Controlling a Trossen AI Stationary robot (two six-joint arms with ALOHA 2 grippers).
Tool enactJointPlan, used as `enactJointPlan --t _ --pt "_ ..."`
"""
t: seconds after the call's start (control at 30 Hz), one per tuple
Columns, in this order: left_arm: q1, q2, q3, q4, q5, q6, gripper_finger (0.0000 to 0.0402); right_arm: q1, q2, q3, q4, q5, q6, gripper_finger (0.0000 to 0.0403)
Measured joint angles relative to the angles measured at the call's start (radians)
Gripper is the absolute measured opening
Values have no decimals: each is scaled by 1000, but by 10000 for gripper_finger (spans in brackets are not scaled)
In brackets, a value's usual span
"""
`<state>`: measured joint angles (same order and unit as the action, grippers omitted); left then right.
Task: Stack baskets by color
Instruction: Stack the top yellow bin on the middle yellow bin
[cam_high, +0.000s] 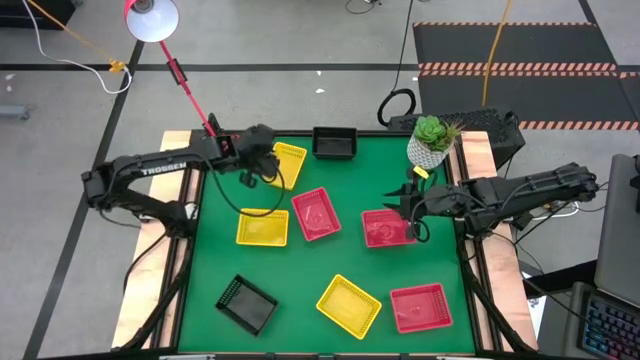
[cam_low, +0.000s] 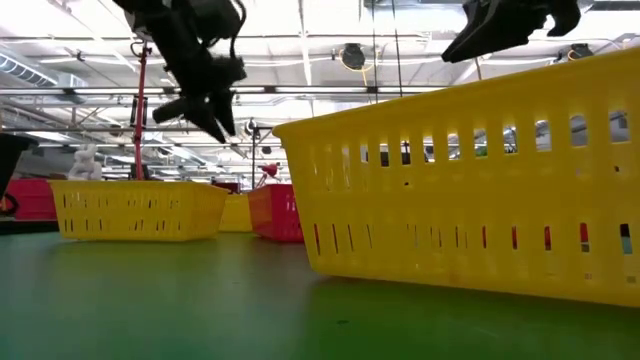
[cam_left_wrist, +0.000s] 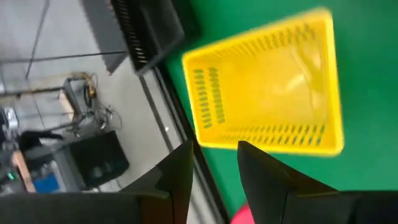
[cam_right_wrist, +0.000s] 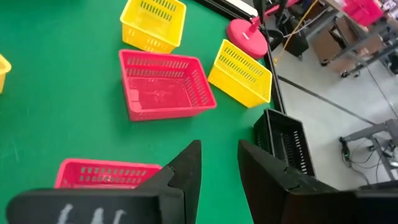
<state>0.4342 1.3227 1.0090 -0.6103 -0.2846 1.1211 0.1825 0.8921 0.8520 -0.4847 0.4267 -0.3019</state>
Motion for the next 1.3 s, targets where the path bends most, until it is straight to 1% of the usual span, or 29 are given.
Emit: enactJointPlan --t 0.07,0.17,0.23,0.37,0.5,0.57,0.77,0.9,1.2,1.3 --pt "22 27 0 -26 1 83 128 0 0 0 1 8 -8 100" --pt "44 70 1 -48 3 200 127 0 0 0 1 47 -8 100" --pt "56 106 0 -76 2 265 127 0 0 0 1 51 -7 100" --pt "75 172 -1 -77 -7 369 127 0 0 0 0 49 3 100" --pt "74 230 -1 -72 -122 455 137 0 0 0 -14 49 25 100" --pt "68 248 -1 -68 -161 510 148 0 0 0 -21 49 26 100" --pt "54 264 -1 -66 -157 639 179 0 0 0 -25 46 26 100" --pt "40 264 -1 -66 -158 704 193 0 0 0 -40 45 26 100" --pt "41 277 -1 -27 -96 857 195 0 0 0 -43 45 30 100" --pt "49 296 0 -6 -74 876 194 0 0 0 -43 45 32 100"
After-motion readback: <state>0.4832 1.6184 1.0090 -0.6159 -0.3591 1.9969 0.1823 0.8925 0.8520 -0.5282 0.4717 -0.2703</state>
